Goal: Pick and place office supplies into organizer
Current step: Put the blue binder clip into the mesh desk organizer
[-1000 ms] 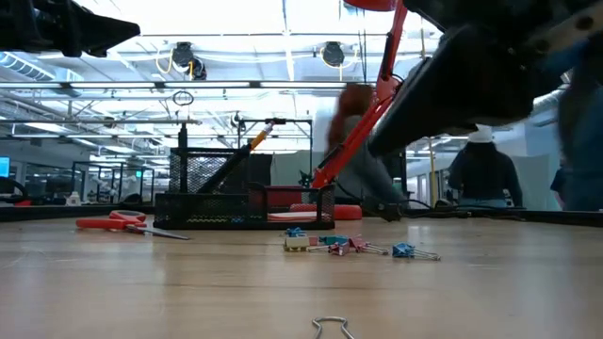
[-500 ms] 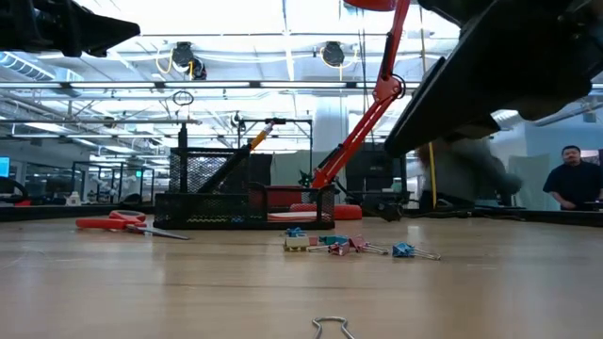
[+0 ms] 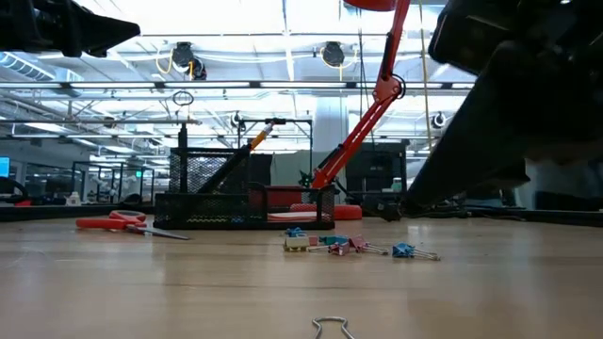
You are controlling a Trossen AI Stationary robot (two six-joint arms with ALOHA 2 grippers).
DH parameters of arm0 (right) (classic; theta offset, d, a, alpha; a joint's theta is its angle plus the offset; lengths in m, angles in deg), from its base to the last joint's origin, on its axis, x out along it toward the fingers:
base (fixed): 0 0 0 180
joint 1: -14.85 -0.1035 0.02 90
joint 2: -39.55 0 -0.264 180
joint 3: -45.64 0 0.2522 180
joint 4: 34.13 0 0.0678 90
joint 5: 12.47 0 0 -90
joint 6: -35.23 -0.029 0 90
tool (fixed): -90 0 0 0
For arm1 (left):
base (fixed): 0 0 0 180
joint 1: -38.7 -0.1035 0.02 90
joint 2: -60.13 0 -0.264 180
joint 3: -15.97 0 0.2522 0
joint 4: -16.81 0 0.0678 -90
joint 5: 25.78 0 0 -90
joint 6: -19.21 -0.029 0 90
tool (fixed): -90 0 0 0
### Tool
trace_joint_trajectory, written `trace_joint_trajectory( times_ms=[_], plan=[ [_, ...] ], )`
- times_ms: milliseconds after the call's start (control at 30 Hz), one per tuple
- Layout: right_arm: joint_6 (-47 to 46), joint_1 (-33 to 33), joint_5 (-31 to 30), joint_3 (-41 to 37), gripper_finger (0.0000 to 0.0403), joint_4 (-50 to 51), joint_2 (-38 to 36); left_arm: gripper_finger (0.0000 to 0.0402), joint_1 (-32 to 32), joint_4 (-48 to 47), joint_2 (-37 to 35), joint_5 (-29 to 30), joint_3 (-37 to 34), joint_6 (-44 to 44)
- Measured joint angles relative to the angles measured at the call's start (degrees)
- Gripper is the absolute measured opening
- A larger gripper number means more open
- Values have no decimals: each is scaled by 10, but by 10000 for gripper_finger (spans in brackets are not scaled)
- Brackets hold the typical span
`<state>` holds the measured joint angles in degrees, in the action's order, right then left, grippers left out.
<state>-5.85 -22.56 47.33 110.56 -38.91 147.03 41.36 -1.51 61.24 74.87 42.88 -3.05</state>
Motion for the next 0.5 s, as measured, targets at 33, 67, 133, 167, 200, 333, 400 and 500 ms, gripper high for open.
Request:
trace_joint_trajectory(
  times_ms=[33,67,133,167,200,333,400,500],
  plan=[
    [-2,0,-1,0,144,-1,1,35,0,0,0,0,0,0],
    [-2,1,-1,0,144,-2,1,35,0,0,0,0,0,0],
    [0,3,-1,0,143,1,1,35,0,0,0,0,0,0],
    [2,3,0,0,142,8,1,35,0,0,0,0,0,0],
    [5,3,0,0,142,17,1,35,0,0,0,0,0,0],
    [25,3,1,0,142,26,20,35,0,0,0,0,0,0],
    [30,3,-2,0,142,21,35,35,0,-1,0,0,0,0],
    [40,6,-10,2,142,16,52,35,0,-1,0,0,0,0]
  ],
)
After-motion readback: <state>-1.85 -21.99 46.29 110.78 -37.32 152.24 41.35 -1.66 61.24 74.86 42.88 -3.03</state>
